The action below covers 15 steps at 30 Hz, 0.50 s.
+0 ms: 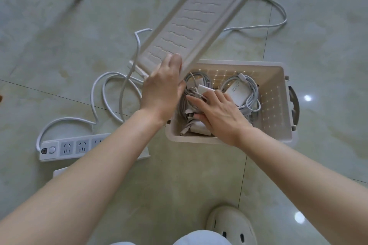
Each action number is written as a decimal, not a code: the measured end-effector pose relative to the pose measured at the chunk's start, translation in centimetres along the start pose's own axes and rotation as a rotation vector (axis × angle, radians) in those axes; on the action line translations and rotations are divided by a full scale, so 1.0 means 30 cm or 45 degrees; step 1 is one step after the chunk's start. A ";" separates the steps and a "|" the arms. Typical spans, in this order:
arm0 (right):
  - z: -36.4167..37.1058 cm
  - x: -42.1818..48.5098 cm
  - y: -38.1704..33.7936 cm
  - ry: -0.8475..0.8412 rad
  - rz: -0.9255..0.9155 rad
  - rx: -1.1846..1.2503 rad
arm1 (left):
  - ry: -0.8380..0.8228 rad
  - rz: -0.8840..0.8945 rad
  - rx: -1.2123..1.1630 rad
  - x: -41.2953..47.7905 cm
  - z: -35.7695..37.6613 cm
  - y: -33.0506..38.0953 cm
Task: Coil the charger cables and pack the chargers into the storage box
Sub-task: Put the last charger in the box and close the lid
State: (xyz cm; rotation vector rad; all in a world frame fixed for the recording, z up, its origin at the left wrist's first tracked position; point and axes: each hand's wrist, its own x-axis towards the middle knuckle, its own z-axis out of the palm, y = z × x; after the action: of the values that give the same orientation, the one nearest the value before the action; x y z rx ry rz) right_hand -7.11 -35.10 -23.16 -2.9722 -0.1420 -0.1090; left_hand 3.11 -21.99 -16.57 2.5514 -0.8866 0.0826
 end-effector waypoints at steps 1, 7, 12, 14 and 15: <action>-0.004 -0.019 -0.008 -0.004 0.053 0.060 | -0.012 0.074 0.028 -0.009 0.005 0.008; -0.027 -0.102 -0.072 0.081 0.368 0.338 | -0.031 0.387 0.213 -0.086 0.046 0.012; -0.089 -0.116 -0.039 0.335 0.204 0.230 | 0.005 0.308 -0.041 -0.115 0.023 0.026; -0.144 -0.100 -0.050 0.484 0.127 0.265 | 0.000 0.170 -0.291 -0.100 -0.001 0.036; -0.168 -0.082 -0.056 0.533 0.124 0.290 | -0.028 0.131 -0.348 -0.090 -0.011 0.040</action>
State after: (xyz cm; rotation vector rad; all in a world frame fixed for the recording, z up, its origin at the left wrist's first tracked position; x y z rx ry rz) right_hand -10.04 -34.51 -18.12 -2.6537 0.0409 -0.6483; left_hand 0.26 -21.15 -16.33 2.2580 -0.9666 -0.0342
